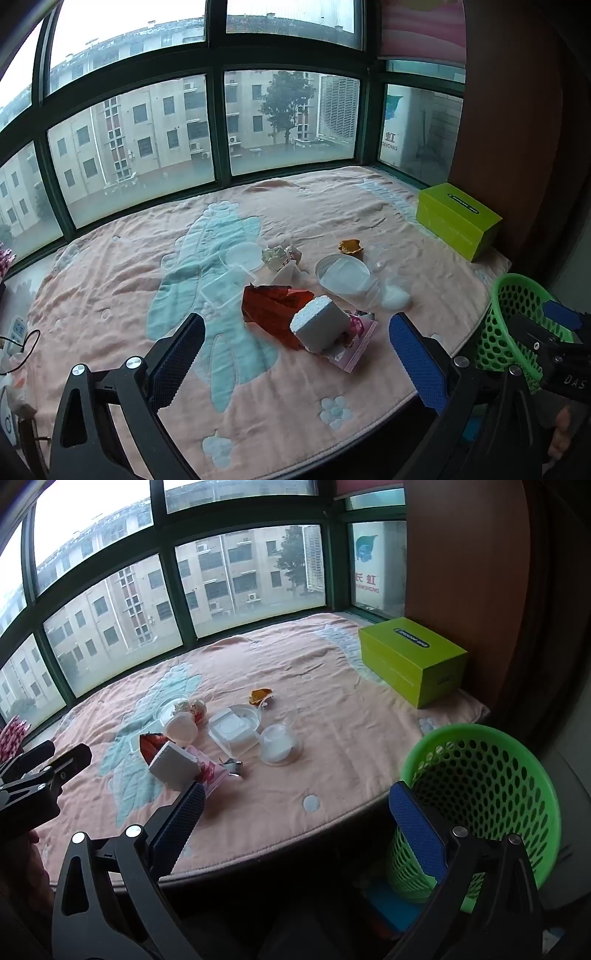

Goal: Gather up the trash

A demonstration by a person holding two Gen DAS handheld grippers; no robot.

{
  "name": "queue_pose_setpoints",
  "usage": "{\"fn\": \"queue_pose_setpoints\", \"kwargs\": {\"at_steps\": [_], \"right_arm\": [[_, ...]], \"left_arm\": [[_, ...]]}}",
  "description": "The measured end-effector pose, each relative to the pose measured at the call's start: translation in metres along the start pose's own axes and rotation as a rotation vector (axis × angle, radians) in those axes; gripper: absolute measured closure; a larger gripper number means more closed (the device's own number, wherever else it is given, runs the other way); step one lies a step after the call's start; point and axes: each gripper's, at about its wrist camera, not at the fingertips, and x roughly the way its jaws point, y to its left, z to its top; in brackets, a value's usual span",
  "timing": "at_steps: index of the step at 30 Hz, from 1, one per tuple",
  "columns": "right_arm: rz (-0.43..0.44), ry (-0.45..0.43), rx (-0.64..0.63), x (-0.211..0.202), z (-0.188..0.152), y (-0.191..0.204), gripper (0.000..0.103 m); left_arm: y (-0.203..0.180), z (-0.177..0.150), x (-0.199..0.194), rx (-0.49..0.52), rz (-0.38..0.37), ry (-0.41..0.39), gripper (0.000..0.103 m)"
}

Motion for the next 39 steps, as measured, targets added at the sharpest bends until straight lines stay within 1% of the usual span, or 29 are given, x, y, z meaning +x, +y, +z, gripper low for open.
{"fn": "queue_pose_setpoints", "kwargs": {"at_steps": [9, 39], "right_arm": [[0.0, 0.004, -0.002, -0.0002, 0.001, -0.0008, 0.005], [0.0, 0.006, -0.001, 0.0028, 0.0007, -0.0002, 0.005]], "left_arm": [[0.0003, -0.0002, 0.0001, 0.005, 0.01, -0.006, 0.006], [0.0, -0.0017, 0.0034, 0.006, 0.009, -0.003, 0.006]]}}
